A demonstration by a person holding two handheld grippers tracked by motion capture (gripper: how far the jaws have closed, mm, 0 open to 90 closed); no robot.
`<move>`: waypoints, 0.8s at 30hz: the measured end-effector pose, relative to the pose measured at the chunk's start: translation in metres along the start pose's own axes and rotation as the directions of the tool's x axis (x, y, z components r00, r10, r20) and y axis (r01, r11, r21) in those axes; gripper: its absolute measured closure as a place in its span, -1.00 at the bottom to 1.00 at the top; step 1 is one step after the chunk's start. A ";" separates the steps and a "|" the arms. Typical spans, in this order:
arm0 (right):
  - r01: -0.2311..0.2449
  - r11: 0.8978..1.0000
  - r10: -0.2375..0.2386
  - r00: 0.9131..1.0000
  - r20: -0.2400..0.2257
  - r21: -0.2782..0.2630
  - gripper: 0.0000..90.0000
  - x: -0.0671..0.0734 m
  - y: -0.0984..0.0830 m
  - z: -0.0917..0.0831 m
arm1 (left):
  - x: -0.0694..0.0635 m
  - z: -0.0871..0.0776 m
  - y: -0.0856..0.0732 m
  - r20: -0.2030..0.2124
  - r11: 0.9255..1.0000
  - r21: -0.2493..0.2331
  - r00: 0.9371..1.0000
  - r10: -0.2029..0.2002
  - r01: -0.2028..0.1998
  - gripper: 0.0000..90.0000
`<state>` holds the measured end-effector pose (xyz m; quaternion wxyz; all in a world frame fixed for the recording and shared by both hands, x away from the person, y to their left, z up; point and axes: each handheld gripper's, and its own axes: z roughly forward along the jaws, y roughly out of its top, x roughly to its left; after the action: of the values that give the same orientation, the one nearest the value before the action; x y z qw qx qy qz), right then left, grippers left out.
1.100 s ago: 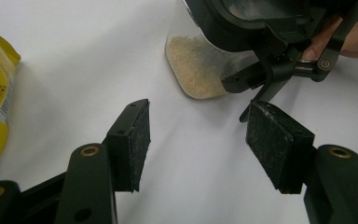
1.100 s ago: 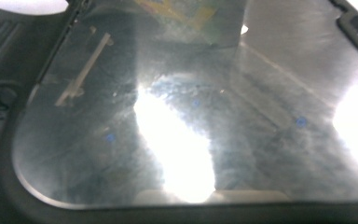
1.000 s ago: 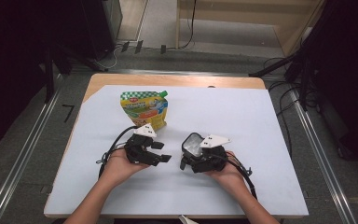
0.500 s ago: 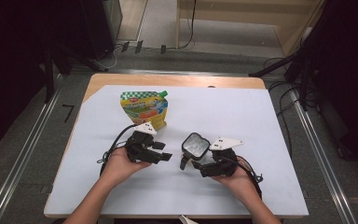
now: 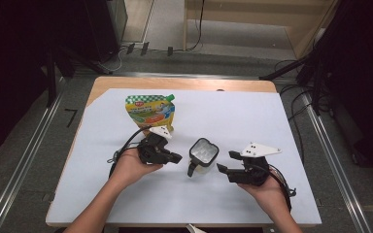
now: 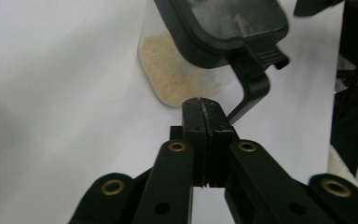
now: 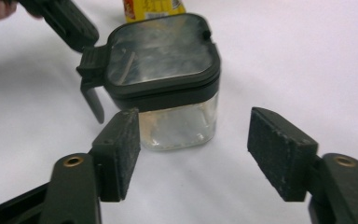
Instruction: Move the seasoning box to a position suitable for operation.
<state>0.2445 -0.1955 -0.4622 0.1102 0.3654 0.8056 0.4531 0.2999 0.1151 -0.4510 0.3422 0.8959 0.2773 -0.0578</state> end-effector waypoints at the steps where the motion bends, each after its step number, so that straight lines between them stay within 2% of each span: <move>1: 0.000 1.000 0.000 1.000 0.000 0.000 -0.19 0.000 0.000 0.000 | 0.000 0.000 0.000 0.000 1.000 0.000 1.000 0.000 0.000 1.00; 4: -0.002 1.000 0.002 1.000 0.015 0.010 -0.08 -0.003 0.000 0.000 | -0.005 0.010 0.001 0.007 1.000 0.002 1.000 0.011 -0.011 1.00; 9: 0.004 1.000 -0.005 1.000 0.015 0.017 0.03 -0.003 0.000 0.002 | -0.011 0.019 0.000 0.026 0.999 -0.046 1.000 -0.005 0.007 1.00; 13: 0.010 1.000 -0.010 1.000 0.009 0.019 0.13 -0.001 0.000 0.003 | -0.018 0.024 0.001 0.019 0.999 -0.046 1.000 0.010 -0.009 1.00; 15: 0.009 1.000 -0.009 1.000 0.007 0.029 0.19 -0.001 0.000 0.005 | -0.020 0.026 0.001 0.009 0.999 -0.030 1.000 0.016 -0.015 1.00; 17: 0.004 0.999 -0.004 1.000 -0.004 0.034 0.30 -0.002 -0.001 0.006 | -0.022 0.027 0.001 0.007 0.999 -0.030 1.000 0.011 -0.011 1.00; 19: -0.007 0.999 0.007 1.000 -0.011 0.037 0.50 -0.003 -0.001 0.007 | -0.024 0.029 0.000 0.015 0.999 -0.034 1.000 0.004 -0.003 1.00; 20: -0.007 0.999 0.007 1.000 -0.011 0.037 0.50 -0.003 -0.001 0.007 | -0.024 0.029 0.000 0.015 0.999 -0.034 1.000 0.004 -0.003 1.00; 21: -0.014 0.999 0.015 0.999 -0.030 0.050 0.76 -0.004 0.000 0.009 | -0.028 0.031 -0.001 0.023 0.999 -0.039 1.000 0.005 -0.004 1.00; 24: -0.015 0.999 0.016 0.999 -0.030 0.051 0.95 -0.003 0.002 0.010 | -0.034 0.033 -0.001 0.013 0.999 -0.039 1.000 0.009 -0.009 1.00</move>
<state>0.2523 -0.1901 -0.4671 0.0850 0.3674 0.8156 0.4389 0.2731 0.0793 -0.4665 0.3616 0.8899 0.2721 -0.0566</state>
